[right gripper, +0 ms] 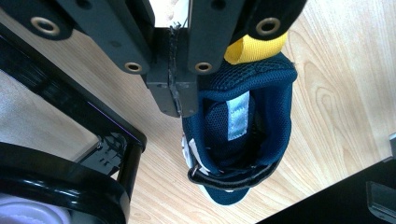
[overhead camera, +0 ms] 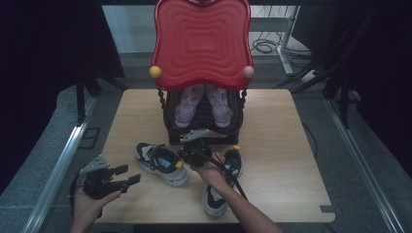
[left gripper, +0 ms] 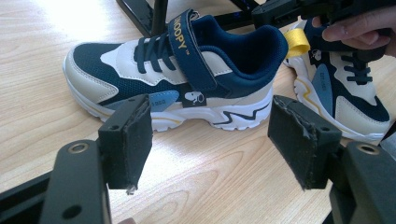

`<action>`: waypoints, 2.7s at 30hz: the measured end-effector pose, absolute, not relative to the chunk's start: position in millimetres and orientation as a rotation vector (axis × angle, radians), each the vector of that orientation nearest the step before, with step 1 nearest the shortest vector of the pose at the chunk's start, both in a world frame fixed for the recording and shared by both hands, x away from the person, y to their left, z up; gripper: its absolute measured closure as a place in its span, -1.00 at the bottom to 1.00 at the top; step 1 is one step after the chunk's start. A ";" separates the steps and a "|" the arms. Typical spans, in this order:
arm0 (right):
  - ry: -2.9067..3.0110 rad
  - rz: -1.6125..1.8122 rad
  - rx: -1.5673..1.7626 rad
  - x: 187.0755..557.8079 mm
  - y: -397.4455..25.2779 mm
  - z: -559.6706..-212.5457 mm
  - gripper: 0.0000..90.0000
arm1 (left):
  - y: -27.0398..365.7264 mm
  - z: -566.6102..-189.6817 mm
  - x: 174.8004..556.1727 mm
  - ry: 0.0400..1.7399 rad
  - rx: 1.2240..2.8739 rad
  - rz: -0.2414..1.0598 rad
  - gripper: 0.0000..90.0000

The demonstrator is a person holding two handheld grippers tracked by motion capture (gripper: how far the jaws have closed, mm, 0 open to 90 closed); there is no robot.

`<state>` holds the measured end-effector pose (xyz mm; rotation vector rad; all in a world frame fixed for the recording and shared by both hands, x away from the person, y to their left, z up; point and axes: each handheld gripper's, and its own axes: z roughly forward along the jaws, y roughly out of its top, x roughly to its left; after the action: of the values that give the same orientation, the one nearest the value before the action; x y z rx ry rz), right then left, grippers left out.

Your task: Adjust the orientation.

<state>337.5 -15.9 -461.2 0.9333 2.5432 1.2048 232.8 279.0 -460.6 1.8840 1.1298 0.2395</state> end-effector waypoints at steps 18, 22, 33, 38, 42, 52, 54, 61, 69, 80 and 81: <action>2.556 1.167 0.919 330.0 -4.0 -464.8 1.00 | 280.9 -459.9 232.3 1.137 1.881 0.243 -0.31; 2.568 1.188 0.895 324.3 -1.6 -465.6 1.00 | 282.4 -459.3 232.0 1.140 1.876 0.247 -0.31; 2.603 1.237 0.832 305.3 5.9 -468.8 1.00 | 290.5 -458.2 231.2 1.159 1.846 0.265 -0.30; 2.628 1.249 0.796 296.5 10.7 -471.6 1.00 | 293.7 -457.6 230.4 1.167 1.827 0.275 -0.30; 2.643 1.263 0.767 291.3 15.1 -473.2 1.00 | 296.2 -457.1 229.7 1.173 1.819 0.280 -0.30; 2.669 1.292 0.725 280.6 24.3 -475.0 1.00 | 306.1 -453.1 226.1 1.188 1.790 0.307 -0.30; 2.673 1.302 0.718 278.7 25.8 -475.8 1.00 | 307.5 -452.6 225.6 1.190 1.783 0.312 -0.30; 2.693 1.344 0.705 273.4 32.2 -478.7 1.00 | 309.7 -451.7 224.7 1.193 1.776 0.316 -0.30; 2.708 1.384 0.682 270.1 39.5 -482.4 1.00 | 312.0 -451.2 224.2 1.198 1.768 0.323 -0.30; 2.732 1.423 0.638 266.2 50.3 -485.8 1.00 | 316.9 -449.2 222.5 1.205 1.750 0.330 -0.30; 2.734 1.429 0.632 266.0 51.6 -486.1 1.00 | 317.7 -449.0 222.3 1.203 1.748 0.331 -0.30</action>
<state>266.0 51.6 -486.1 0.6321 2.7341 1.4287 222.3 317.7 -449.0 1.7476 1.2034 0.3311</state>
